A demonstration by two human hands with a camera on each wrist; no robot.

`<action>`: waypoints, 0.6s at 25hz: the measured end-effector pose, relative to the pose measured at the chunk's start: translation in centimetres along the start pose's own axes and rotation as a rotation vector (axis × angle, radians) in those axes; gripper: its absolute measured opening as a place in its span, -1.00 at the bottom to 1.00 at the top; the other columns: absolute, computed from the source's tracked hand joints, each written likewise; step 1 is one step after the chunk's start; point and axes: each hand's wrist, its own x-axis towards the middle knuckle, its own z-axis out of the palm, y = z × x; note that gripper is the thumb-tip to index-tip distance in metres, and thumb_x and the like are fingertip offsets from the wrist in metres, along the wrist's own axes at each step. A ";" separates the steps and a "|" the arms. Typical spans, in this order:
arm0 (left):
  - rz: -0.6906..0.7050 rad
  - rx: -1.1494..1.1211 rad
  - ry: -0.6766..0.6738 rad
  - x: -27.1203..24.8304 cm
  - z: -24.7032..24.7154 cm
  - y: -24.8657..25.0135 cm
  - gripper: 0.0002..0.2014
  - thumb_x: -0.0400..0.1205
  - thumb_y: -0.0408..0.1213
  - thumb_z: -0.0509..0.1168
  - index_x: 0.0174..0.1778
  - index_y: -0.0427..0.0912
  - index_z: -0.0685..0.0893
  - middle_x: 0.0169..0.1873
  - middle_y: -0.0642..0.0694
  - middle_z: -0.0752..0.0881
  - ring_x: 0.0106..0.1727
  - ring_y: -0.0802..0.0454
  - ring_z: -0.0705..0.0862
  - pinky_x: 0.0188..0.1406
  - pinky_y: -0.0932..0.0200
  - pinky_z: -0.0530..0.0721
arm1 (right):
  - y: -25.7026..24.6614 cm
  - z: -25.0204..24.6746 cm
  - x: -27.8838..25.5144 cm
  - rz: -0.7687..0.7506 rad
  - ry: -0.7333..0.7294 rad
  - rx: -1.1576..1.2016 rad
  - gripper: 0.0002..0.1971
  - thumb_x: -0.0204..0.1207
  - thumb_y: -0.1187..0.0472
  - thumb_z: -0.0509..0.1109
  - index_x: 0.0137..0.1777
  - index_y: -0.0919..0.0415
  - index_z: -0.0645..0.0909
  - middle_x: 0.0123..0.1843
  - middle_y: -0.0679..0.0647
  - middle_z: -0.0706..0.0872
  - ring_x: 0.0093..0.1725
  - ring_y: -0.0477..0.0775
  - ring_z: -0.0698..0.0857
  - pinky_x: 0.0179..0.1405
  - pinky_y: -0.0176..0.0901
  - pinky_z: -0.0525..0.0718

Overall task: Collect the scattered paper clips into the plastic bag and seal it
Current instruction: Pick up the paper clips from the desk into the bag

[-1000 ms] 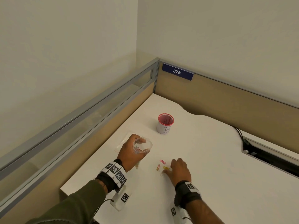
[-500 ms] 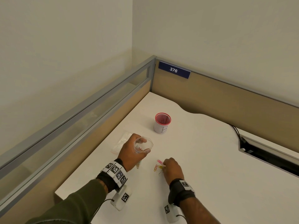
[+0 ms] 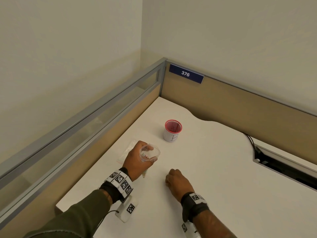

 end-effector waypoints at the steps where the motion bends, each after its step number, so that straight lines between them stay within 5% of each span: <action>1: 0.005 -0.001 -0.004 0.0 0.1 -0.1 -0.59 0.46 -0.30 0.59 0.14 -0.11 0.57 0.15 0.02 0.70 0.29 0.11 0.65 0.15 0.37 0.63 | 0.4 -0.4 -0.5 0.016 0.017 0.034 -0.85 0.57 0.23 0.21 0.00 0.11 0.62 0.08 0.04 0.61 0.13 0.14 0.57 0.01 -0.05 0.64; 6: 0.014 -0.035 -0.016 0.3 0.5 -0.7 -0.60 0.43 -0.28 0.58 0.10 -0.06 0.59 0.13 0.02 0.71 0.28 0.13 0.66 0.16 0.29 0.64 | 2.6 -2.0 -2.3 0.068 -0.082 0.130 -0.58 0.47 0.10 0.42 0.34 -0.03 0.54 0.34 -0.06 0.49 0.34 0.02 0.45 0.26 -0.06 0.57; 11: -0.004 -0.044 -0.042 0.7 1.2 -0.7 -0.60 0.45 -0.30 0.58 0.12 -0.07 0.58 0.14 0.02 0.71 0.29 0.12 0.66 0.20 0.22 0.66 | 1.3 0.0 -2.5 -0.015 -0.062 0.016 -0.75 0.51 0.24 0.32 0.15 -0.02 0.60 0.14 -0.01 0.52 0.15 0.06 0.53 -0.04 -0.19 0.58; 15: 0.007 -0.020 -0.049 0.7 1.3 -0.6 -0.60 0.46 -0.30 0.58 0.14 -0.09 0.58 0.16 0.00 0.70 0.29 0.10 0.66 0.15 0.35 0.62 | 0.2 0.0 -2.0 -0.022 -0.041 -0.112 -0.85 0.61 0.23 0.21 0.05 0.16 0.60 0.05 0.14 0.59 0.08 0.21 0.56 -0.10 0.01 0.59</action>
